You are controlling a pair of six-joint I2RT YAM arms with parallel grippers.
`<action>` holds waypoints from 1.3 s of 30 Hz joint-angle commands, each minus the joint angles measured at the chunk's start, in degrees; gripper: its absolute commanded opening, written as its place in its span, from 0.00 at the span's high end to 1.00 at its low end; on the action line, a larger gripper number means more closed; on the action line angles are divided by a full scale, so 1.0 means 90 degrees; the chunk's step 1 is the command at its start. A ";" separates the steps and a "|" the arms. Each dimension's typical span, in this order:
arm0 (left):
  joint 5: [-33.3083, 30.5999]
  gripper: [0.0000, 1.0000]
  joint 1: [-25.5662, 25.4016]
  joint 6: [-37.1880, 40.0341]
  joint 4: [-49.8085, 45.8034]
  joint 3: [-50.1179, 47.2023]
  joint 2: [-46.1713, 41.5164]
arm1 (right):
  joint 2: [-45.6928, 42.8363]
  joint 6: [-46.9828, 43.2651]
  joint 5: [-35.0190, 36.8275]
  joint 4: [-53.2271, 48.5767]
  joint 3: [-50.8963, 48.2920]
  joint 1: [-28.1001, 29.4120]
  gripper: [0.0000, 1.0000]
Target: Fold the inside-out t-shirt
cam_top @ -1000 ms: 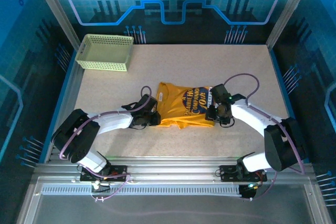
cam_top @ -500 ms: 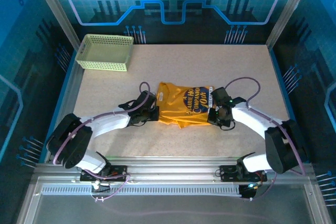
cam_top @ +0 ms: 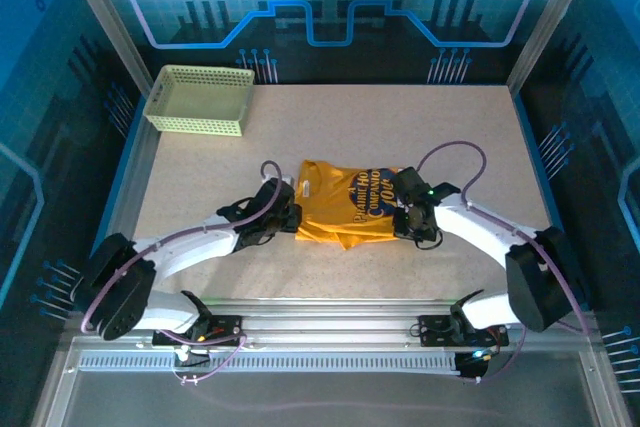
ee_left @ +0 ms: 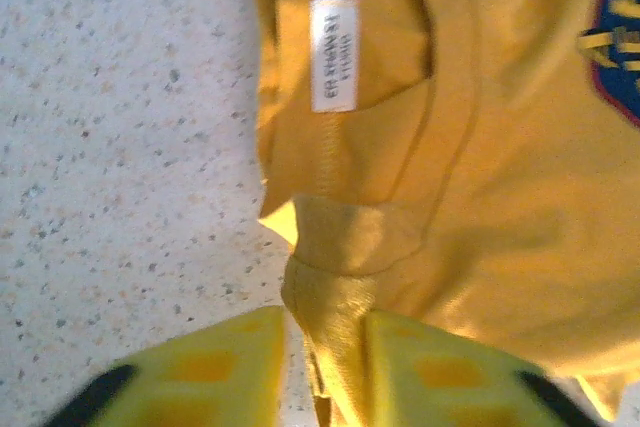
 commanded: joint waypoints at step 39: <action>0.1595 0.74 0.1085 -0.1529 0.1276 0.1942 0.2973 | 0.0748 0.0543 -0.0998 0.1055 0.0003 0.0865 0.44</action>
